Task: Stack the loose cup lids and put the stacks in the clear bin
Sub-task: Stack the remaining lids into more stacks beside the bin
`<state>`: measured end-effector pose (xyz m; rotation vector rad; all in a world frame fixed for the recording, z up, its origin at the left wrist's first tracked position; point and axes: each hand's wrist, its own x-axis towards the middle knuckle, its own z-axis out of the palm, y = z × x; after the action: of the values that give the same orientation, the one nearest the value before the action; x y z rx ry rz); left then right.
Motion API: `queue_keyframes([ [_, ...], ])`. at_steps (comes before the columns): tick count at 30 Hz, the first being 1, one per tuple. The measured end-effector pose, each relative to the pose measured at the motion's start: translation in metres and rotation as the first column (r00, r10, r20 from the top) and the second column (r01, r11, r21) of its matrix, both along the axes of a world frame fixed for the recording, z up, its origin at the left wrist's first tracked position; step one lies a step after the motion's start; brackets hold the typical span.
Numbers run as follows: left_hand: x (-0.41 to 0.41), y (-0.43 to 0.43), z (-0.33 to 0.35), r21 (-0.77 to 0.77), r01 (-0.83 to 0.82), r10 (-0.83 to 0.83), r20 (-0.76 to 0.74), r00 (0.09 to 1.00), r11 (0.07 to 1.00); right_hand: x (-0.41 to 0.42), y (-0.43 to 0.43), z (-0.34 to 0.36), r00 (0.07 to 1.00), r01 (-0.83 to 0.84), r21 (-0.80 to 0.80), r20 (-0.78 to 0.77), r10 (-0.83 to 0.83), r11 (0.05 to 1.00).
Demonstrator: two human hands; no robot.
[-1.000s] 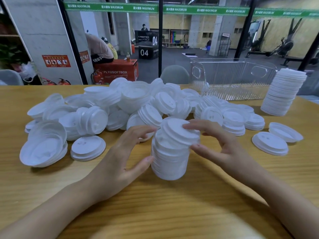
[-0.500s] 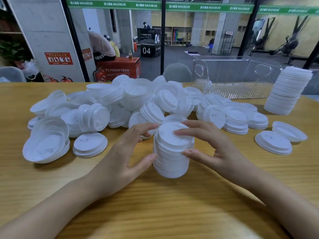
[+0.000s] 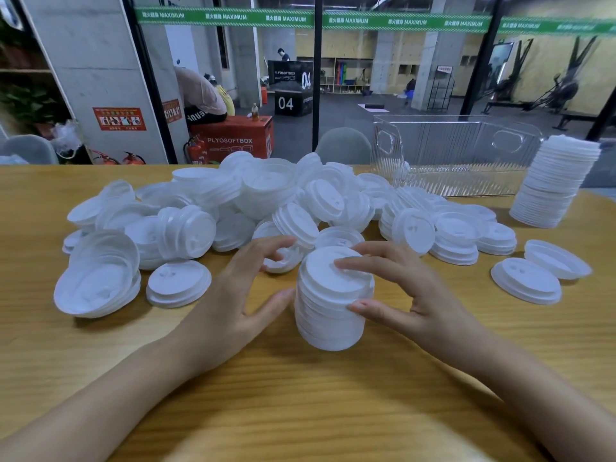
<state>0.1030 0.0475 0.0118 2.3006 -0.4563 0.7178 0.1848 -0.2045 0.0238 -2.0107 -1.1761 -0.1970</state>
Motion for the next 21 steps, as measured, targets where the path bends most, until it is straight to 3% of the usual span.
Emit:
queue_keyframes([
  [6,0.012,0.023,0.003,-0.035,-0.186,0.187,0.041,0.981,0.982,0.000,-0.006,0.003,1.000,-0.006,0.035,-0.022,0.007,0.999],
  [11,0.029,0.038,0.010,0.116,-0.304,0.292,0.108,0.950,0.946,0.010,-0.012,0.000,0.992,0.080,0.061,-0.098,-0.074,0.995],
  [16,0.047,0.033,0.022,0.292,-0.270,0.252,0.100,0.963,0.918,0.019,-0.016,-0.006,0.985,0.130,0.059,-0.121,-0.122,0.990],
  [21,0.066,0.013,0.022,0.339,-0.218,0.242,-0.029,0.970,0.915,0.022,-0.016,-0.007,0.984,0.142,0.040,-0.116,-0.137,0.989],
])
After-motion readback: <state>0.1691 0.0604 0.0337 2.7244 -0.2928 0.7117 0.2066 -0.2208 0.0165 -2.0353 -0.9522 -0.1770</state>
